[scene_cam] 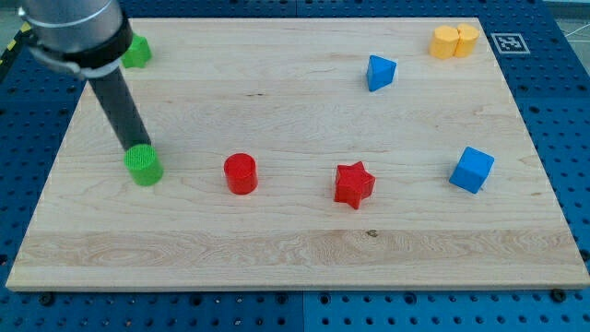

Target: Slide the green circle towards down

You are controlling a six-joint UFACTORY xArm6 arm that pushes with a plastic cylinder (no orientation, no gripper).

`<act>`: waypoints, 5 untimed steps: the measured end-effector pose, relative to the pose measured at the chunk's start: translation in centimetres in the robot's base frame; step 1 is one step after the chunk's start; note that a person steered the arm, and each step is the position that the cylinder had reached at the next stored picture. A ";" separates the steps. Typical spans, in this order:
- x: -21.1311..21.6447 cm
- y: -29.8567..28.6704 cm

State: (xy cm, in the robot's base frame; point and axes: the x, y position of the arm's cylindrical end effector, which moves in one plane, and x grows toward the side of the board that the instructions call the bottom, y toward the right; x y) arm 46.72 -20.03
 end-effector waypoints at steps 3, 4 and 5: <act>7.3 4.6; 7.3 6.0; 6.6 9.1</act>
